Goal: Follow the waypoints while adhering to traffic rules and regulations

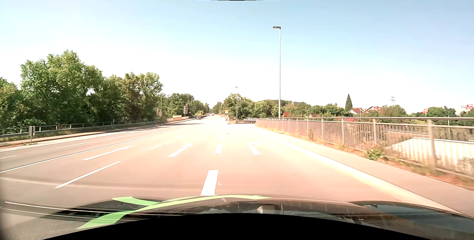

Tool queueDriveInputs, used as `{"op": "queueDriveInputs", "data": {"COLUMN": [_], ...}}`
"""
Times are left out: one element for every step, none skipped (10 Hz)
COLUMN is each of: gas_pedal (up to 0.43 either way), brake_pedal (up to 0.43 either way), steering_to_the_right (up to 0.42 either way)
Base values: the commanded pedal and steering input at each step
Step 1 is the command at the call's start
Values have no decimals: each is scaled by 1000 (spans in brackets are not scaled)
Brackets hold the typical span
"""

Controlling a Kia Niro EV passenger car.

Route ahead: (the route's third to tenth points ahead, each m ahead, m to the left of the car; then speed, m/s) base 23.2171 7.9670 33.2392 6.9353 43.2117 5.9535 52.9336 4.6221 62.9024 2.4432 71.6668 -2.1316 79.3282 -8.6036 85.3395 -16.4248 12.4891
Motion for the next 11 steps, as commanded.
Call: {"op": "queueDriveInputs", "data": {"gas_pedal": [177, 177, 177, 177, 189, 197, 197, 197, 197, 197, 177], "brake_pedal": [0, 0, 0, 0, 0, 0, 0, 0, 0, 0, 0], "steering_to_the_right": [-23, -23, -23, -23, -23, -23, -22, -20, -18, -16, -15]}}
